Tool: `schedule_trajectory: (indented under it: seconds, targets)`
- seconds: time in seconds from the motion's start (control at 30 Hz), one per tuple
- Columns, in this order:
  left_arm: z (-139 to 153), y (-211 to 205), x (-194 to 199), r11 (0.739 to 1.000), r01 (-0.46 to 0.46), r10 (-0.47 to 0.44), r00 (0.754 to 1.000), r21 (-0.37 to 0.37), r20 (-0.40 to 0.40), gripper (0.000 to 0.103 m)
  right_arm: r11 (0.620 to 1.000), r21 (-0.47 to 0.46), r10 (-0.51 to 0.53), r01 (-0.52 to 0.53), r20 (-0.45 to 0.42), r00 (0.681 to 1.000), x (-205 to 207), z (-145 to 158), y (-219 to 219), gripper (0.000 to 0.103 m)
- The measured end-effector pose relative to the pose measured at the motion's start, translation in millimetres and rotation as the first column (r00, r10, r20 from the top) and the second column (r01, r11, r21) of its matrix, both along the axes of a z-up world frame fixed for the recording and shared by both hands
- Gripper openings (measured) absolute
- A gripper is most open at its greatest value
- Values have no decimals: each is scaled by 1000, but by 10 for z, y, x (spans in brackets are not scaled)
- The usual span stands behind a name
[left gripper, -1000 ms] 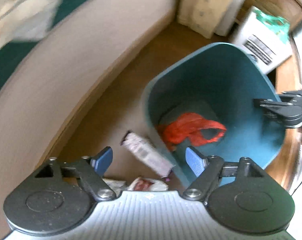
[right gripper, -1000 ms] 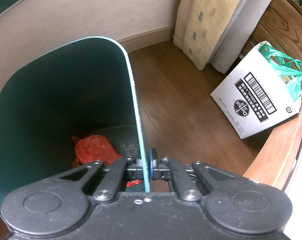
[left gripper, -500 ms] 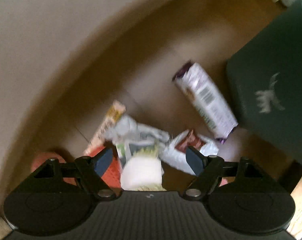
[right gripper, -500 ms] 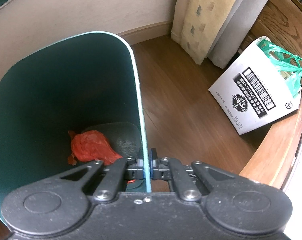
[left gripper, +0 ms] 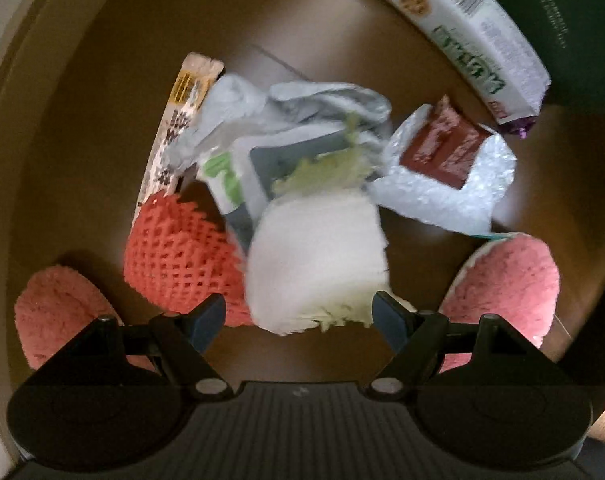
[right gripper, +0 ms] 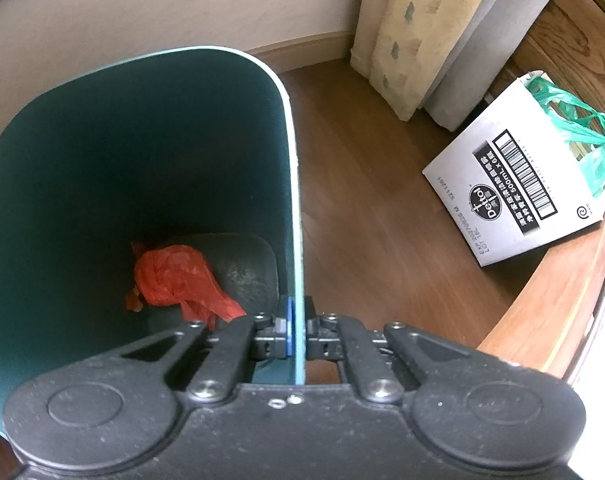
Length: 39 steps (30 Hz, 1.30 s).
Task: Collect trash
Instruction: 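Grasp the white tissue from the pile with the left tool, then carry the white tissue into the teal bin and open the left tool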
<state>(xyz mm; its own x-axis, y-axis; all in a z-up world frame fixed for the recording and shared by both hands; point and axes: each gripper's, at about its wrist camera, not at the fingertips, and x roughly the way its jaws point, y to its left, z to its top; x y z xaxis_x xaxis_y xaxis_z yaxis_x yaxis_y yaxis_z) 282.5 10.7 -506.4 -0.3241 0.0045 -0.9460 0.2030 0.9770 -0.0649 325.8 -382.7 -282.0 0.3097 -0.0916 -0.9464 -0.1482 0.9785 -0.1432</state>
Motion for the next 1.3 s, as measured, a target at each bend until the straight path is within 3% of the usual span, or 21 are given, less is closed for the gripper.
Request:
schedule_trajectory:
  seconds: [0.1, 0.17, 0.2, 0.3, 0.37, 0.4, 0.43, 0.7, 0.93, 1.13, 1.3]
  targets:
    - [-88, 94, -16, 999, -31, 31, 999, -28, -26, 79, 1000, -3, 5, -5, -4, 1000, 7, -22, 4, 4]
    - [-155, 107, -23, 998, -47, 45, 998, -47, -40, 68, 1000, -5, 0, 0, -11, 1000, 22, -45, 0, 5]
    - [-168, 104, -28, 997, -51, 48, 998, -64, -49, 58, 1000, -8, -2, 2, -15, 1000, 27, -59, 1, 5]
    - [-225, 102, -57, 995, -54, 48, 996, -84, -69, 52, 1000, -9, -1, 1, -24, 1000, 35, -90, -7, 6]
    - [-156, 128, -29, 994, -75, 70, 996, -83, -63, 36, 1000, -9, 4, -4, -22, 1000, 34, -96, -8, 6]
    - [-143, 155, -18, 992, -94, 90, 994, -78, -62, 17, 1000, -9, 6, -6, -21, 1000, 34, -98, -8, 6]
    - [-111, 175, -3, 990, -114, 110, 992, -77, -63, 11, 1000, -9, 6, -6, -20, 1000, 35, -100, -11, 6]
    - [184, 16, 94, 994, -99, 101, 994, -56, 33, 5, 1000, -10, 4, -4, -17, 1000, 14, -104, -21, 6]
    - [726, -24, 161, 995, -95, 96, 988, -9, 122, 5, 1000, -8, -1, 1, -12, 1000, 11, -103, -22, 6]
    - [1487, -31, 317, 994, -106, 104, 969, -1, 222, 5, 999, 38, -3, 3, -1, 1000, -3, -36, -46, 3]
    - [2356, -236, 474, 992, -108, 125, 925, -67, 359, 5, 998, 59, 29, -31, 24, 999, -11, 33, 26, 2]
